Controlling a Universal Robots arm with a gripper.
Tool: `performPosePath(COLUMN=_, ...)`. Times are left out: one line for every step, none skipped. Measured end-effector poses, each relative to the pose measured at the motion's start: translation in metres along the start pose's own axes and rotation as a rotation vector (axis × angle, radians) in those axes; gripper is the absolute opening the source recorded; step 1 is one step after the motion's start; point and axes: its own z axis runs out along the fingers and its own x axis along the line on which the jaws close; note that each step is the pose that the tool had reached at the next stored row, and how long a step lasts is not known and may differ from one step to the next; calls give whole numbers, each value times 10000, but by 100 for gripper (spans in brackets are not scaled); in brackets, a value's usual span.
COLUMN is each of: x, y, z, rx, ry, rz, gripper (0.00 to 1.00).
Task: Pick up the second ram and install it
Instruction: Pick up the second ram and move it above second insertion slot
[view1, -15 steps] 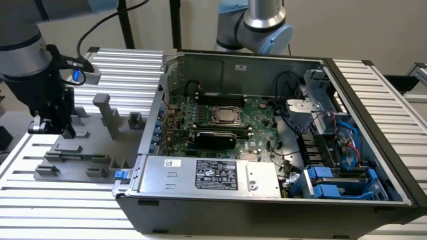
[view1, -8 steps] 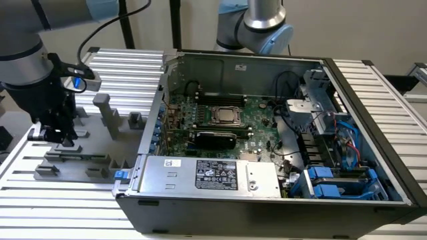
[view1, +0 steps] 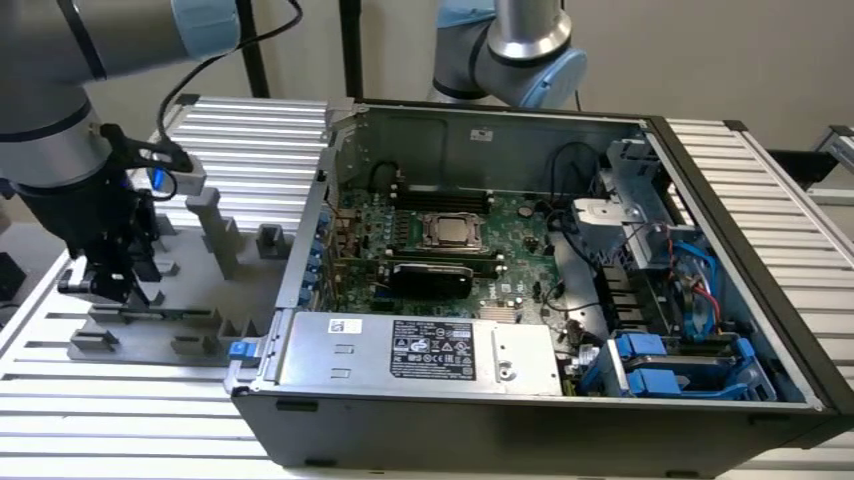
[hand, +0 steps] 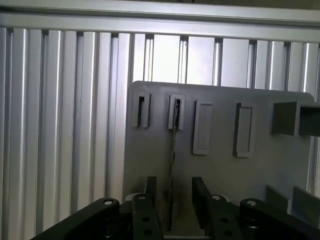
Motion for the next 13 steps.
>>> performPosePath(x=12, y=0, z=18, rx=1, ry=-21, rz=-1, gripper=100)
performPosePath(x=25, y=0, z=35, rx=1, ry=-42, rz=-2, gripper=100)
performPosePath(x=37, y=-1, z=53, rx=2, ry=-63, rz=-2, gripper=100)
performPosePath(x=49, y=-1, z=70, rx=2, ry=-84, rz=-3, gripper=100)
performPosePath(x=59, y=-1, z=87, rx=5, ry=-114, rz=-4, gripper=100)
performPosePath(x=63, y=-2, z=101, rx=6, ry=-146, rz=-5, gripper=100)
performPosePath(x=65, y=-2, z=114, rx=8, ry=-182, rz=-6, gripper=100)
performPosePath(x=65, y=-3, z=127, rx=10, ry=-222, rz=-8, gripper=100)
performPosePath(x=66, y=-4, z=139, rx=11, ry=-264, rz=-9, gripper=100)
performPosePath(x=66, y=-4, z=153, rx=11, ry=-294, rz=-10, gripper=100)
performPosePath(x=66, y=-4, z=170, rx=11, ry=-315, rz=-10, gripper=100)
performPosePath(x=66, y=-5, z=188, rx=12, ry=-331, rz=-11, gripper=100)
performPosePath(x=66, y=-6, z=206, rx=12, ry=-344, rz=-12, gripper=100)
